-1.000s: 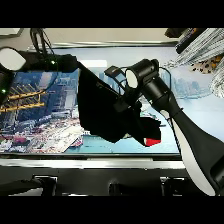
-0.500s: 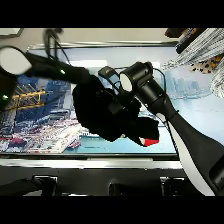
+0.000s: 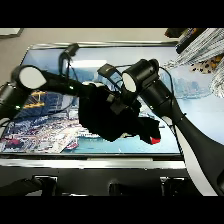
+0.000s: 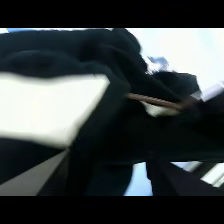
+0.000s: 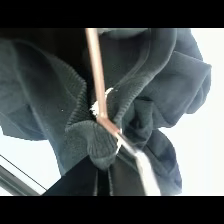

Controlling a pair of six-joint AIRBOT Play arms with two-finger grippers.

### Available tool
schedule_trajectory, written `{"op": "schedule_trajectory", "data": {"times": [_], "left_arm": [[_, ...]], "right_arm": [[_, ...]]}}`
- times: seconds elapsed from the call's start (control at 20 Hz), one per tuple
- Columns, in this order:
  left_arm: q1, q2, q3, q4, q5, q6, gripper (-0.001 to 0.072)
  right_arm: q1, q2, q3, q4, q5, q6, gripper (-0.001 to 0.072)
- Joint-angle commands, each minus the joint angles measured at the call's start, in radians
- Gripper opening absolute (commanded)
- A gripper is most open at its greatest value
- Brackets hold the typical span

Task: Fold the clothes and pants, and hang the long-sleeved shirts on hangers.

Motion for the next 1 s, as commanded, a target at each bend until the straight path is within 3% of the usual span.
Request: {"op": "schedule_trajectory", "data": {"times": [0.0, 0.3, 0.45, 0.6, 0.75, 0.95], "left_arm": [[0.1, 0.042, 0.01, -0.002, -0.038, 0.077, 0.0562], [0.201, 0.089, 0.01, 0.006, -0.087, 0.395, 0.0558], [0.2, 0.089, -0.015, 0.032, -0.09, 0.443, 0.0558], [0.222, 0.105, -0.117, 0.015, -0.072, 0.689, 0.0558], [0.295, 0.123, -0.243, -0.113, -0.042, 0.92, 0.0558], [0.368, 0.12, -0.291, -0.224, -0.019, 1.111, 0.0557]], "right_arm": [[0.001, 0.005, 0.001, 0.001, -0.012, -0.081, 0.0027], [0.0, 0.008, 0.0, 0.024, -0.13, -0.145, 0.0027], [-0.053, 0.008, 0.0, 0.119, -0.143, -0.233, 0.0027], [-0.17, 0.014, 0.0, 0.29, -0.127, -0.443, 0.0027], [-0.248, 0.018, 0.0, 0.431, -0.071, -0.674, 0.0027], [-0.238, 0.018, 0.0, 0.487, -0.007, -0.845, 0.0027]]}}
